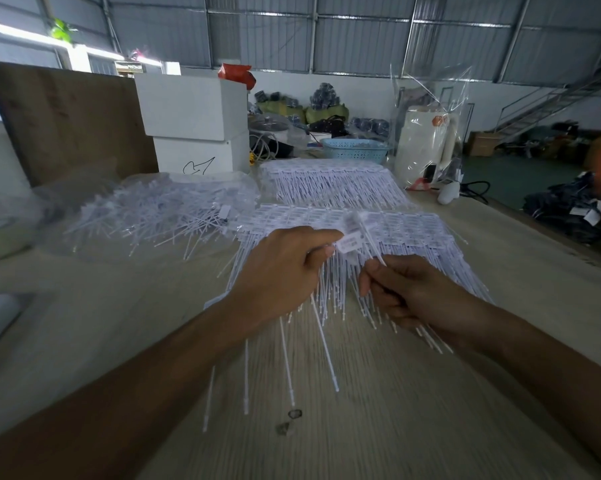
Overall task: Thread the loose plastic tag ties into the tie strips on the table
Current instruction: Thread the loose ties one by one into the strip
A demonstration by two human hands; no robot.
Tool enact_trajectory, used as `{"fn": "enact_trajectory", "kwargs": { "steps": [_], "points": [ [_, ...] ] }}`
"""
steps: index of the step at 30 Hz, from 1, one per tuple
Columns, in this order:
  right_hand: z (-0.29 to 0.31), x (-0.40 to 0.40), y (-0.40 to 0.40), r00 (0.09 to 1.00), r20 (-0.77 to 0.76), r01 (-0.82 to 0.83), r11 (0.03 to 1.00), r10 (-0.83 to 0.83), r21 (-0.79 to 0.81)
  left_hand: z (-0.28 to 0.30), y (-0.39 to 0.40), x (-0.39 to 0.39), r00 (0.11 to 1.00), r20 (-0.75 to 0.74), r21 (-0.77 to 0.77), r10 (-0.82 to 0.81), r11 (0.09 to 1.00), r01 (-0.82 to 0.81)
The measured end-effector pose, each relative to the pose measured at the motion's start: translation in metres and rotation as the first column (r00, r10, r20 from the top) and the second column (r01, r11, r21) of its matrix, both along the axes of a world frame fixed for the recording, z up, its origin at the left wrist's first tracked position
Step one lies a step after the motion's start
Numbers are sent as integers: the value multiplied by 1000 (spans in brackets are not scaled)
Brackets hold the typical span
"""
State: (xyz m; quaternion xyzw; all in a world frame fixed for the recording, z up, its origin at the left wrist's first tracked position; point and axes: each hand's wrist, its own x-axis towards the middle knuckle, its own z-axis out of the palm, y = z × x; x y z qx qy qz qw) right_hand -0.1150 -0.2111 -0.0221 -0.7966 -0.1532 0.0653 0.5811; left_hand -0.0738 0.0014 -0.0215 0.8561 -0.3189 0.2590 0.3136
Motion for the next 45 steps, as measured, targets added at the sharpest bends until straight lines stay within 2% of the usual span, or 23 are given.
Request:
{"fn": "enact_trajectory", "kwargs": {
  "steps": [4,6,8,10,14,17,22,25,30,33,36,39,42,45],
  "points": [
    [4,-1,-2,979,203,79,973,-34,-217,-2,4,2,1000,1,59,9,998,-9],
    [7,2,-3,951,298,157,954,-76,-257,-2,5,3,1000,10,75,9,997,-10],
    [8,6,-6,960,231,198,969,-160,-150,-2,3,3,1000,4,45,-14,999,14],
    [6,6,-4,976,92,199,980,-195,-30,-2,-2,2,998,-11,2,-61,998,61],
    [4,-1,9,983,-139,137,981,-118,137,-5,-12,-6,983,-92,-18,-157,988,156],
    [2,-2,14,985,-138,125,979,-103,159,-7,-15,-9,972,-126,4,-197,980,199],
    [-1,-2,16,977,-110,204,951,-182,233,-8,-13,-8,932,-203,-61,-301,954,295],
    [0,0,13,963,-139,261,920,-230,291,-6,-5,-4,948,-209,-26,-241,970,241],
    [0,-1,14,972,-145,222,924,-185,310,-4,-1,-4,995,-71,79,-76,994,81],
    [1,-5,16,983,-54,181,949,-173,258,-4,0,-4,996,28,154,-81,985,76],
    [3,-6,13,981,104,150,980,-164,134,-4,2,-4,987,45,144,-152,979,144],
    [2,-6,9,966,224,121,991,-129,48,-4,1,-2,976,-7,87,-218,972,217],
    [3,-4,6,916,392,139,983,-82,-118,-4,0,0,945,-155,-48,-289,957,285],
    [2,-1,2,926,363,138,987,-99,-83,-6,-1,2,943,-196,-84,-270,963,258]
  ]
}}
